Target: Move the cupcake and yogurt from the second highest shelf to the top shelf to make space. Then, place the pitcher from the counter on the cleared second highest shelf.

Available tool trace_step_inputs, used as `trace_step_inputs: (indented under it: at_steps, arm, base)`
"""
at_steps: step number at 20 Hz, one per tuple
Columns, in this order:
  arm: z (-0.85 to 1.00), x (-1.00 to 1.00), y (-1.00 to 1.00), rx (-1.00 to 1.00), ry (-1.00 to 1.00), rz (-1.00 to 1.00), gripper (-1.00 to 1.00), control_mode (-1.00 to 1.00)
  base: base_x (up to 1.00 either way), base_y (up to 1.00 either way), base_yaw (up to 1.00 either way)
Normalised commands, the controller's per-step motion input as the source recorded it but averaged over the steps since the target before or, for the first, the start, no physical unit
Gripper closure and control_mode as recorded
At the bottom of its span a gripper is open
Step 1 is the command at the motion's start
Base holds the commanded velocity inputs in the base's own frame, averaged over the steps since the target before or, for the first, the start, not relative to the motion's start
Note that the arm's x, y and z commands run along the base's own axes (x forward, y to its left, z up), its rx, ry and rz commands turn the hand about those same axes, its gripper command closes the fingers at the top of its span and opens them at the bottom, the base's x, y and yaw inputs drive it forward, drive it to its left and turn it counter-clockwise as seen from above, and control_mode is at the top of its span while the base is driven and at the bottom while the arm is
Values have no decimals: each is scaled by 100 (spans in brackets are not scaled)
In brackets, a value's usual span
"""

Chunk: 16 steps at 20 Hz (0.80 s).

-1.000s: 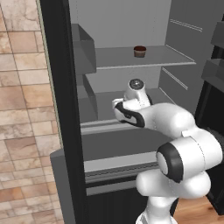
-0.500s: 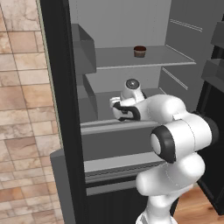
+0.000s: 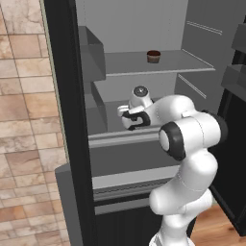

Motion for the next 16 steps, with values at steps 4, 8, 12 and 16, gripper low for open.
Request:
trace_step_inputs:
  at_steps: [4, 8, 12, 16]
  arm:
    - [-24, 34, 16, -1, 0, 0, -100, -100]
    - [-13, 35, 6, 0, 0, 0, -100, -100]
    - [-18, 29, 0, 0, 0, 0, -100, -100]
    - [-24, 29, 0, 0, 0, 0, -100, -100]
  base:
    - [0, 0, 0]
    - [0, 0, 0]
    - [0, 0, 0]
    - [0, 0, 0]
